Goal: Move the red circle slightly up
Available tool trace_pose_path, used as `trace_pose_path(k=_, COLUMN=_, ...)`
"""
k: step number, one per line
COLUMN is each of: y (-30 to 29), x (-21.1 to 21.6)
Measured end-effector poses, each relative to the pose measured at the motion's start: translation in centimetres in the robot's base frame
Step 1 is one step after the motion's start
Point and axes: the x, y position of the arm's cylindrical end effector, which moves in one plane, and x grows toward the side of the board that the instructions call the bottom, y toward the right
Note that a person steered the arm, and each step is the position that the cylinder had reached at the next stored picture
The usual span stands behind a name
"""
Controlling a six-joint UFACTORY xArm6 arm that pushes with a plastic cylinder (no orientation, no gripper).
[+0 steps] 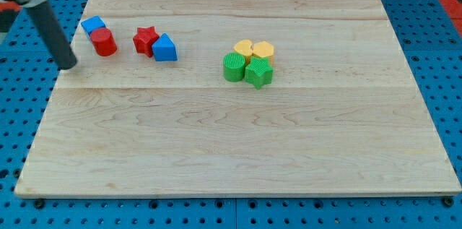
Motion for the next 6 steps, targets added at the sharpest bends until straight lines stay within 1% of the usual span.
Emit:
trace_pose_path(k=1, y=0.2, x=-2.2)
trace_pose_path(k=2, y=1.7, x=-3.0)
trace_pose_path(k=3, y=4.5, x=-3.0)
trace_pose_path(k=4, y=8.8, x=-3.0)
trace_pose_path(k=5, y=9.0, x=-1.9)
trace_pose_path(k=6, y=3.5, x=-1.2)
